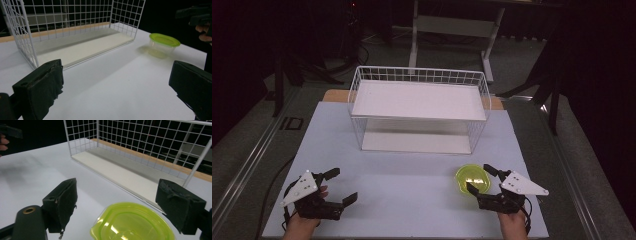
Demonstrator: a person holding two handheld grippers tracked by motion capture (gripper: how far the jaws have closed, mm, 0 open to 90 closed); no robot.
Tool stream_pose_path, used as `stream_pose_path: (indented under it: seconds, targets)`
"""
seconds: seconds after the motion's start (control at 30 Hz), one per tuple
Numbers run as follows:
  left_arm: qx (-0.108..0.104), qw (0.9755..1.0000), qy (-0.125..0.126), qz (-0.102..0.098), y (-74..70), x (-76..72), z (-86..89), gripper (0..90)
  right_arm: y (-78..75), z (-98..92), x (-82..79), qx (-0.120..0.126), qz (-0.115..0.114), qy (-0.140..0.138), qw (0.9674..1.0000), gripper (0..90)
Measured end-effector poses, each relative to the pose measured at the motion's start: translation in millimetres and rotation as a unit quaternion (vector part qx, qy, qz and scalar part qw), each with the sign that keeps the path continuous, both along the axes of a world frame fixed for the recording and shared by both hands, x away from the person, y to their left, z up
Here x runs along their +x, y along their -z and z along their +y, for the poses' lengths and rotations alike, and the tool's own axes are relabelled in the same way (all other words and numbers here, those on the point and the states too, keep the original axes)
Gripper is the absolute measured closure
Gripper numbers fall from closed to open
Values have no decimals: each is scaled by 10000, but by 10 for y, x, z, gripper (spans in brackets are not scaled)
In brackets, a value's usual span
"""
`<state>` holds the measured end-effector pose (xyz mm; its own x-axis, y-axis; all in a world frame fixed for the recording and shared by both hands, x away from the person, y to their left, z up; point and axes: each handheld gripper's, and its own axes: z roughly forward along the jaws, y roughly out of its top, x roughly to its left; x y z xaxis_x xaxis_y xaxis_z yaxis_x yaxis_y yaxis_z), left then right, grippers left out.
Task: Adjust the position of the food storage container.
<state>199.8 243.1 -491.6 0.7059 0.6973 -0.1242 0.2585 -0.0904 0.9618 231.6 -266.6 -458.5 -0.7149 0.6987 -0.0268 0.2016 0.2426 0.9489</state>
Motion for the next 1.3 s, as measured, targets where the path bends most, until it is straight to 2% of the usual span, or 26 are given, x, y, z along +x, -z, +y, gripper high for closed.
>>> stream_pose_path:
  seconds: [0.07, 0.23, 0.47, 0.53, 0.6, 0.67, 0.8, 0.97, 1.07, 1.13, 1.3]
  targets:
    - [-16, 10000, -11, 9, 0, 2, 6, 4, -17, 11, -19, -4, -23, -51, 10000, 173]
    - [-93, 10000, -29, -9, -7, 7, 24, 4, -121, 44, -75, 233, -184, -382, 9988, 154]
    - [-22, 10000, -4, 2, 3, 10, 1, 4, -268, 125, -62, 102, -382, -344, 9986, 134]
    - [-32, 10000, 9, 10, 4, 10, -3, 4, -297, 126, -35, 95, -370, -303, 9988, 130]
    - [-30, 10000, 9, 5, 3, 9, -4, 4, -323, 105, 11, 192, -297, -232, 9991, 124]
    - [-37, 10000, 8, 5, 2, 7, -4, 4, -329, 94, 57, 105, -264, -102, 9995, 115]
    - [-61, 10000, 9, 8, 3, 1, -5, 4, -295, 40, 136, 144, -240, -60, 9996, 115]
    - [-45, 10000, 24, 4, 4, 2, -11, 4, -244, -26, 240, -171, -176, 246, 9994, 132]
    - [-58, 10000, 33, 20, 8, 8, -12, 4, -197, -124, 293, -112, -56, 319, 9994, 144]
    - [-57, 10000, 27, 20, 10, 10, -14, 4, -154, -196, 319, -83, 17, 333, 9994, 177]
    - [-68, 10000, 25, 19, 10, 14, -19, 4, -26, -346, 350, -315, 96, 566, 9978, 248]
